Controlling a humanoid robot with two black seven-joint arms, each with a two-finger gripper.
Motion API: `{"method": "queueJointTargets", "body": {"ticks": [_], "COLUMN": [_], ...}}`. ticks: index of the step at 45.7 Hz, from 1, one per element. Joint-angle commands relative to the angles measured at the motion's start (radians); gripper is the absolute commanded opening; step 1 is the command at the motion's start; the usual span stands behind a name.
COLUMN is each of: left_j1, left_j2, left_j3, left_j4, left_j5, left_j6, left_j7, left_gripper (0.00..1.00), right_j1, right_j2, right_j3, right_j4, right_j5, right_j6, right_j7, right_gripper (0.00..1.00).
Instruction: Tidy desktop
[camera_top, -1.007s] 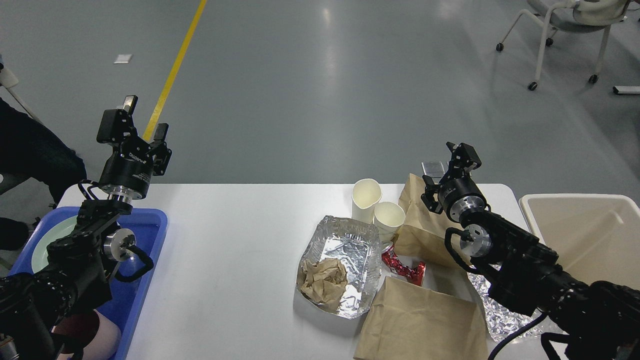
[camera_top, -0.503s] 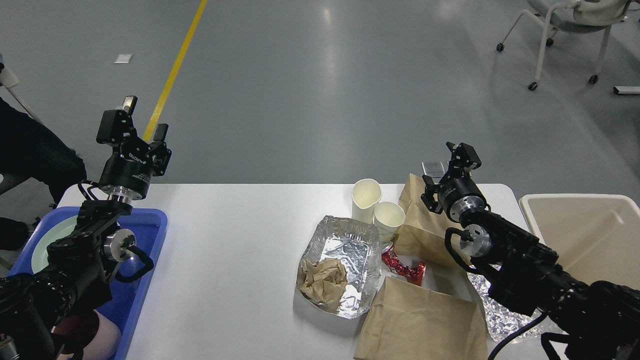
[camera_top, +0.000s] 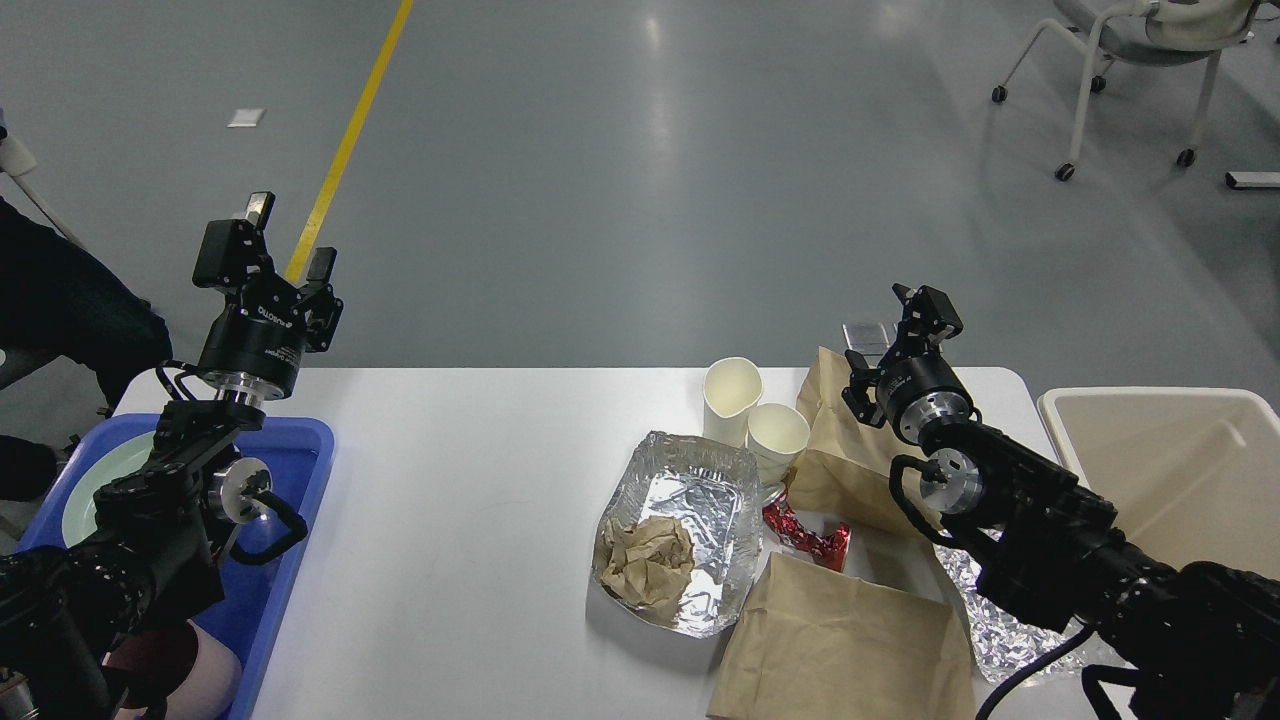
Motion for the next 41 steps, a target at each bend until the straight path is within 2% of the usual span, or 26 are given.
{"method": "queueJointTargets", "body": {"ticks": [1, 24, 41], "left_j1": [0.0, 0.0, 0.0], "left_j2": [0.0, 0.0, 0.0], "left_j3": [0.0, 0.0, 0.0], "left_j4": [0.0, 0.0, 0.0], "left_j5": [0.0, 0.0, 0.0], "left_j6": [0.0, 0.0, 0.0], "left_j7": [0.0, 0.0, 0.0], "left_gripper": [0.96, 0.96, 0.96], "right_j1": [0.0, 0.026, 0.087], "right_j2": [0.0, -0.003, -0.101], "right_j3": [0.0, 0.021, 0.046], "right_j4": [0.0, 0.003, -0.002], "right_j5": [0.0, 0.044, 0.101], "right_j6": [0.0, 0.009, 0.009], "right_j7": [0.0, -0.009, -0.008], "right_gripper": [1.0, 1.0, 1.0]}}
